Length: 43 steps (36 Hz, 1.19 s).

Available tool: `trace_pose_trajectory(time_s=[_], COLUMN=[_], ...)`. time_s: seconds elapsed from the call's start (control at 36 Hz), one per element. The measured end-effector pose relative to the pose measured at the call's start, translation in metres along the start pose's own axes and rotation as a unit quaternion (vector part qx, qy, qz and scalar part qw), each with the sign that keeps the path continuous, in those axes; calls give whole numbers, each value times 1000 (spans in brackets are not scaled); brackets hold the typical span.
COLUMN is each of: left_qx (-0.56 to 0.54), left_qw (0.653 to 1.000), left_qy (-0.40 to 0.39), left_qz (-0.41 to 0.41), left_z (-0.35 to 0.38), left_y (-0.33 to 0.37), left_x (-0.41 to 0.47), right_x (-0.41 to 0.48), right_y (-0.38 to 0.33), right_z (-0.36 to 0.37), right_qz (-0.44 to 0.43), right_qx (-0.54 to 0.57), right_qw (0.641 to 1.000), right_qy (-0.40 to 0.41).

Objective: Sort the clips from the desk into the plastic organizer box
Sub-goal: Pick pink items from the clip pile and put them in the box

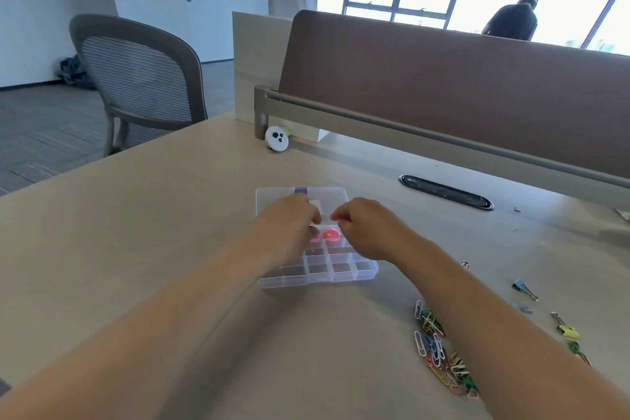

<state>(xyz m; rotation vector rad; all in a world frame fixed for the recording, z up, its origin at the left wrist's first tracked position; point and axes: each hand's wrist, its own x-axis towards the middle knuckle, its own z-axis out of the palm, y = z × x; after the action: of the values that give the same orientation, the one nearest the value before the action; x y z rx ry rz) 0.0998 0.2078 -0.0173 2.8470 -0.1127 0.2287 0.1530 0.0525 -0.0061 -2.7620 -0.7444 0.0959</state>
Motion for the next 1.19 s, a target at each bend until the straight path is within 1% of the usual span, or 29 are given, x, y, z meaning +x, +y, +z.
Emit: trace_pose_trajectory(time_s=[0.19,0.31,0.42,0.67,0.78,1.03,1.19], left_qx=[16,36,52,70,71,42,22], left_qw=[998,997,995,993,993,996,997], left_qy=[9,4,17,33,24,32,35], left_qz=[56,72,81,83,93,66,72], left_z=[3,10,14,19,17,10,-5], left_y=[10,10,12,14,16,23,46], left_x=[-1,1,1,0,0,-4,-15], right_x=[-6,-6,-7,-11,-11,-17,-47], right_y=[6,6,7,11,11,16,19], right_z=[-4,-5,-5,-1,1,2,-14], right_qz=[23,11,4,39,36,43,45], right_qx=[42,27,19,12,5,30,48], right_qw=[997,997,998,996,997,994,991], right_qy=[65,67,63,73,74,97,118])
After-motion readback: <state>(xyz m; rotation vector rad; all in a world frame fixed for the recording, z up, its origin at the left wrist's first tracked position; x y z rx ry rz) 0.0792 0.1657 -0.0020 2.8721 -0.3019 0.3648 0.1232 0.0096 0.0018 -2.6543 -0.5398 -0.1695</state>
